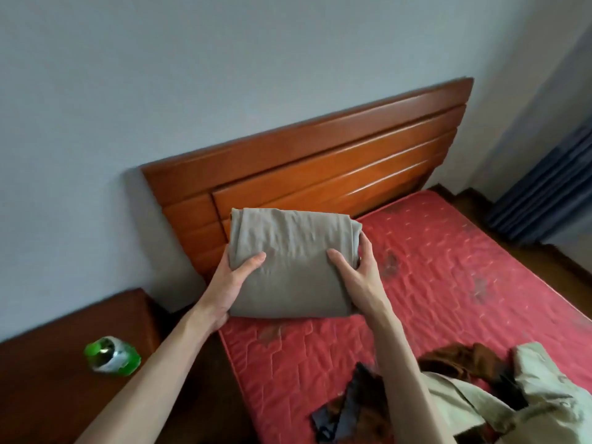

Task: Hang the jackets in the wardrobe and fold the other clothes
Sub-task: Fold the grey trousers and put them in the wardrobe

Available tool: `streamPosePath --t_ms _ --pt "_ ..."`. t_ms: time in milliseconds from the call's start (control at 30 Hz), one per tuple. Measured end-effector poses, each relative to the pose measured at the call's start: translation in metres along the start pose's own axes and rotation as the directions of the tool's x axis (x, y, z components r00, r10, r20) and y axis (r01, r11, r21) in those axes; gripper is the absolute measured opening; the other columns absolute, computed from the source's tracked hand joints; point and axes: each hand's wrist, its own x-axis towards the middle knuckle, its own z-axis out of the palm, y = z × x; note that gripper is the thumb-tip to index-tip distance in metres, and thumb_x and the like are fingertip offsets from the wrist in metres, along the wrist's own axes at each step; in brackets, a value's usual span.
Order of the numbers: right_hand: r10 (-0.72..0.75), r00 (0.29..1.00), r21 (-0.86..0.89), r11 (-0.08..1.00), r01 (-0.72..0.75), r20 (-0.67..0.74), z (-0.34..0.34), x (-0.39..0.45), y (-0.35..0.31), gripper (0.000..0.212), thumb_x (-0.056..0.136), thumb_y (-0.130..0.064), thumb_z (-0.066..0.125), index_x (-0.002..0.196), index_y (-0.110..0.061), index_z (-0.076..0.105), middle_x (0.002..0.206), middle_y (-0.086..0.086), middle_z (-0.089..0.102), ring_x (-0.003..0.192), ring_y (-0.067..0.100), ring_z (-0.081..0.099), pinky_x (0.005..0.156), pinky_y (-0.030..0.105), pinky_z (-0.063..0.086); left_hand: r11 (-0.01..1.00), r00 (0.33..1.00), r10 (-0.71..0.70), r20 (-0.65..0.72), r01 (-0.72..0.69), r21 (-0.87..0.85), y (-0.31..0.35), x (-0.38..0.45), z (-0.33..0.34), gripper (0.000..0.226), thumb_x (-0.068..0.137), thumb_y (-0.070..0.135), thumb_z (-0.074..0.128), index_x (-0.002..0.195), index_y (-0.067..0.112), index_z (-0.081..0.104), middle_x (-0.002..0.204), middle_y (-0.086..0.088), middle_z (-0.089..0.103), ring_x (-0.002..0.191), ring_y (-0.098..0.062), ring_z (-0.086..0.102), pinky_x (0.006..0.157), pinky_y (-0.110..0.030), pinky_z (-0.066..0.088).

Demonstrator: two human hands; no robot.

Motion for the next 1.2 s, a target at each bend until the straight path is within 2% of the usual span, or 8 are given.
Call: streamPosePath --t_ms 200,333,533,767,900,1000,1067,1200 --pt "-0.049 0.964 0.019 0.999 0.046 0.26 0.103 0.003 -0.039 0.081 0.088 -0.046 0.078 0.156 -0.038 0.033 0.137 -0.013 0.063 0.119 0.003 0.065 0.107 0.039 0.053 0.996 0.957 0.021 -0.289 -0.047 -0.082 0.023 -0.047 -0.092 0.07 0.076 0.04 0.088 0.139 0.028 0.059 0.119 0.003 0.077 0.11 -0.017 0.074 0.096 -0.04 0.056" --pt "-0.053 0.905 0.041 0.998 0.039 0.422 0.178 -0.005 -0.057 0.086 0.085 -0.05 0.08 0.156 -0.037 0.033 0.138 -0.007 0.064 0.121 0.011 0.067 0.106 0.045 0.054 0.99 0.919 0.015 -0.393 -0.068 -0.122 0.033 -0.083 -0.157 0.066 0.081 0.038 0.086 0.14 0.027 0.058 0.123 -0.001 0.076 0.112 -0.022 0.074 0.101 -0.048 0.056" --pt "-0.075 0.818 0.036 0.997 0.066 0.571 0.283 -0.033 -0.075 0.082 0.09 -0.044 0.078 0.157 -0.037 0.031 0.14 -0.01 0.06 0.123 0.011 0.064 0.107 0.042 0.054 0.98 0.846 0.024 -0.533 -0.124 -0.153 0.04 -0.143 -0.241 0.063 0.084 0.035 0.081 0.141 0.025 0.057 0.123 -0.003 0.076 0.111 -0.023 0.074 0.099 -0.049 0.057" --pt "-0.119 0.738 0.042 0.992 0.122 0.664 0.402 -0.083 -0.094 0.079 0.093 -0.035 0.075 0.158 -0.031 0.031 0.134 -0.014 0.058 0.116 0.003 0.061 0.101 0.029 0.053 0.963 0.724 0.027 -0.689 -0.204 -0.177 0.043 -0.216 -0.33 0.055 0.082 0.037 0.081 0.133 0.027 0.062 0.115 0.001 0.078 0.104 -0.019 0.076 0.086 -0.038 0.059" --pt "-0.133 0.678 0.054 0.989 0.136 0.723 0.463 -0.108 -0.098 0.074 0.094 -0.032 0.075 0.155 -0.031 0.033 0.128 -0.014 0.061 0.108 -0.002 0.065 0.081 0.014 0.056 0.953 0.663 0.052 -0.747 -0.256 -0.161 0.043 -0.251 -0.374 0.049 0.085 0.037 0.08 0.131 0.033 0.063 0.115 0.005 0.078 0.104 -0.015 0.075 0.093 -0.04 0.057" --pt "-0.115 0.619 0.047 0.991 0.125 0.777 0.502 -0.122 -0.104 0.077 0.094 -0.031 0.074 0.157 -0.031 0.03 0.133 -0.005 0.062 0.106 0.001 0.069 0.077 0.014 0.057 0.937 0.618 0.047 -0.785 -0.299 -0.18 0.042 -0.275 -0.4 0.064 0.079 0.043 0.087 0.137 0.036 0.06 0.12 0.007 0.076 0.109 -0.017 0.074 0.101 -0.044 0.056" --pt "-0.11 0.576 0.042 0.991 0.129 0.81 0.526 -0.132 -0.11 0.077 0.095 -0.03 0.074 0.158 -0.031 0.029 0.13 -0.009 0.061 0.107 0.003 0.068 0.076 0.015 0.057 0.931 0.58 0.034 -0.814 -0.315 -0.185 0.043 -0.29 -0.414 0.069 0.076 0.045 0.09 0.137 0.038 0.058 0.123 0.005 0.075 0.112 -0.019 0.072 0.101 -0.045 0.056" --pt "-0.104 0.489 0.022 0.985 0.17 0.866 0.577 -0.146 -0.116 0.082 0.091 -0.038 0.075 0.158 -0.033 0.029 0.129 -0.011 0.061 0.107 0.004 0.067 0.076 0.016 0.058 0.927 0.505 0.018 -0.863 -0.332 -0.176 0.044 -0.313 -0.439 0.061 0.082 0.032 0.082 0.139 0.03 0.059 0.122 0.004 0.076 0.105 -0.015 0.075 0.085 -0.032 0.06"
